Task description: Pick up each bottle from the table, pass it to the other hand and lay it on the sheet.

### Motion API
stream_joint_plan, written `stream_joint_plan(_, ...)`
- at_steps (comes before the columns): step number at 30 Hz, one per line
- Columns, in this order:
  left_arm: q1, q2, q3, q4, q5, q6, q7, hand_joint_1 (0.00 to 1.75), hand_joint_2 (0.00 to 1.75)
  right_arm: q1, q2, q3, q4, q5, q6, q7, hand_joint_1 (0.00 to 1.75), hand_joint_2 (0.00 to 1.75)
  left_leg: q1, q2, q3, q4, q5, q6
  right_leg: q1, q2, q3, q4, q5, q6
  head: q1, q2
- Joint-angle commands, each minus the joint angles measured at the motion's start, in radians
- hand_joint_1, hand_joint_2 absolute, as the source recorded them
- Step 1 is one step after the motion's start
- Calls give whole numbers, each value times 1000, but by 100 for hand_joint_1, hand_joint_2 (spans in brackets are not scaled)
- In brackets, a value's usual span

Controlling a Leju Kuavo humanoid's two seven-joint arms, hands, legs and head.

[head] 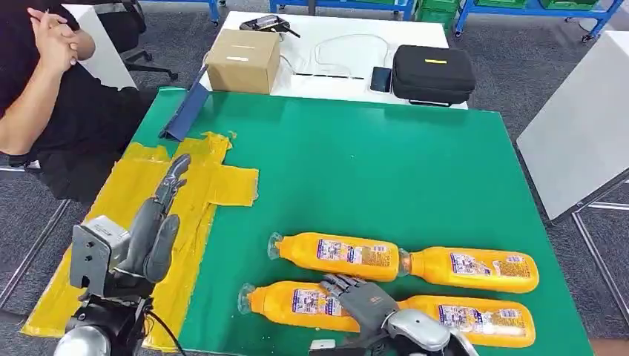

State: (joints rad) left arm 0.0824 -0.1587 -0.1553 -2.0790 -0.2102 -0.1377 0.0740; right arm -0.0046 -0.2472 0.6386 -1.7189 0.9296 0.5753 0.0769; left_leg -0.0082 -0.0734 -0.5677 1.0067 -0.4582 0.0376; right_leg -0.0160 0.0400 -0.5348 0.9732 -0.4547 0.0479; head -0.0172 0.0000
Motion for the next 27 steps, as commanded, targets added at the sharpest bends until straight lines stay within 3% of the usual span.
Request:
stream_joint_plan(1,-58,11,-18,85,19,25,5,0,0,-92,46,55,358,-1,-62,-149,175,175,1,4,3,-2,0,-2,2,-1,4,-3,1,-2,0,0)
stream_joint_plan(4,-56,5,-6,80,32,37,4,0,0,-77,43,44,342,11,-51,-150,175,175,2,6,6,-2,1,-3,3,-3,6,-3,1,-2,0,0)
stream_joint_plan(8,-34,-3,13,60,42,60,6,0,0,-27,63,-31,302,-10,-131,-96,175,175,2,5,6,-2,1,-3,3,-4,5,-3,1,-2,0,0)
stream_joint_plan(15,-25,0,16,53,42,61,7,0,0,-18,57,-33,282,-10,-131,-95,175,175,2,7,9,-1,1,-2,4,-2,8,-2,1,-2,0,0)
stream_joint_plan(16,-22,-6,19,48,51,65,6,0,0,-1,64,-49,250,20,-158,-31,175,175,3,7,8,-1,1,-3,4,-4,7,-3,2,-2,0,0)
stream_joint_plan(17,11,-14,35,13,58,82,15,0,0,108,120,-143,92,-92,-225,68,175,175,2,5,9,-1,1,-2,4,-3,8,-2,1,-2,0,0)
stream_joint_plan(19,73,-22,62,-31,75,94,17,0,0,214,165,-184,-113,-207,-395,112,175,175,2,4,9,0,0,-2,3,-4,6,-1,0,-2,0,0)
stream_joint_plan(20,104,-22,72,-44,87,91,27,0,175,247,179,-190,-195,-263,-480,94,175,175,2,4,7,0,-1,-3,3,-6,4,0,-2,-3,0,0)
stream_joint_plan(22,164,-20,84,-34,210,53,74,0,175,298,211,-219,-342,-401,-648,-30,161,175,1,1,8,1,-2,-2,2,-5,4,2,-3,-2,1,0)
stream_joint_plan(23,207,-17,96,7,312,31,41,0,175,312,209,-234,-369,-475,-692,-110,169,175,1,2,5,2,-2,-3,2,-6,4,2,-3,-3,0,0)
stream_joint_plan(27,222,-8,85,98,558,-18,15,0,175,241,205,-243,-386,-538,-658,-126,166,175,0,5,2,-1,-1,-2,1,-3,2,0,-2,-2,0,0)
